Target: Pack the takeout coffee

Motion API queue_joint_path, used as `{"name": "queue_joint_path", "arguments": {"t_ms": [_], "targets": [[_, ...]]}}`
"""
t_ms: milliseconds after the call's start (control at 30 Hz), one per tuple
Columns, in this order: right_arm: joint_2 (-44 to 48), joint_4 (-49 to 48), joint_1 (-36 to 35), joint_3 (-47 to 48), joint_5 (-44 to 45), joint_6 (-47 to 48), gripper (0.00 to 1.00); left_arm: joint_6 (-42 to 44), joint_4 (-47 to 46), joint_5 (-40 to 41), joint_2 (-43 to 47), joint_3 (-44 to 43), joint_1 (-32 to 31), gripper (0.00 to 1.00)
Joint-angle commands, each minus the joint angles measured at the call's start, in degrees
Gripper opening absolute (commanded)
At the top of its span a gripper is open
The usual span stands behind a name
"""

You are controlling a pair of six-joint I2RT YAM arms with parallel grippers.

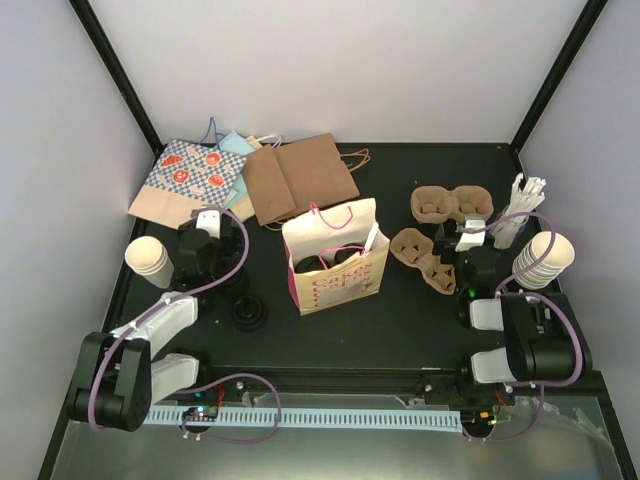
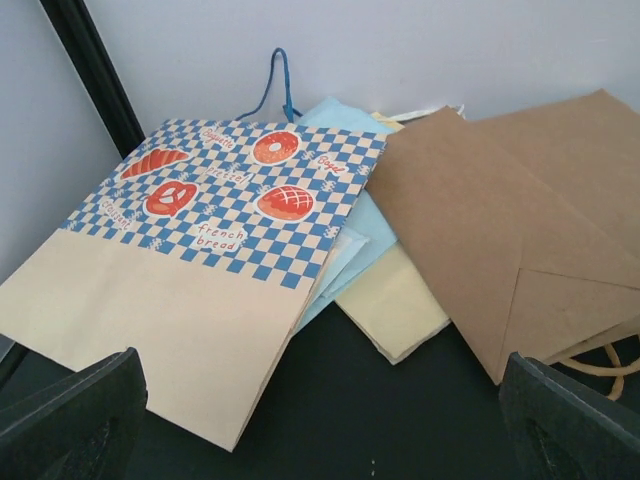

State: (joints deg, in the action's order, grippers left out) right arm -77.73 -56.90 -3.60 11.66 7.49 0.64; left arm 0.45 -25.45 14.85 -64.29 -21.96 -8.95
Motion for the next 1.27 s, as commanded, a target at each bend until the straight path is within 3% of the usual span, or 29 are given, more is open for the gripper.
{"name": "queue_joint_path", "arguments": {"t_ms": [0,67,300,433,600,633,700,833,933,1233], "targets": [[-1.27,-4.66,1.13,1.71,-1.32,-0.74,0.99,0.69,-13.34,-5.81,-2.02,3.03,1.86,0.99],[-3.49,-7.18,1.21,2.45,-5.16,1.14,1.0,1.24,-14.32,-5.62,-3.63,3.05,1.94,0.99],[-2.65,-1.79,1.66,4.34,-2.92,-0.54,1.0,2.34,-14.4,-3.46,-7.8,0.36,2.91,0.99],[-2.48,-1.65,1.62,4.42,-2.83,-0.56,1.0,2.31,-15.0,-7.49,-8.74,-0.29,5.42,0.99],[-2.52,-1.62,1.69,4.42,-2.85,-0.56,1.0,3.84,-39.14,-11.43,-17.51,7.31,7.15,0.99],[-2.51,-1.63,1.69,4.42,-2.85,-0.56,1.0,4.47,-38.43,-12.9,-17.54,7.24,7.13,0.99],[-2.51,-1.61,1.68,4.42,-2.85,-0.56,1.0,3.48,-27.63,-12.94,-15.24,4.06,7.23,0.99],[-2.47,-1.62,1.66,4.4,-2.82,-0.54,1.0,3.86,-32.67,-13.54,-16.19,5.56,7.37,0.98],[-2.53,-1.63,1.68,4.42,-2.83,-0.56,1.0,3.07,-27.1,-13.3,-14.87,3.93,7.39,0.98],[-2.52,-1.58,1.72,4.46,-2.87,-0.56,1.0,3.24,-27.54,-13.31,-14.9,4.11,7.37,0.99]]}}
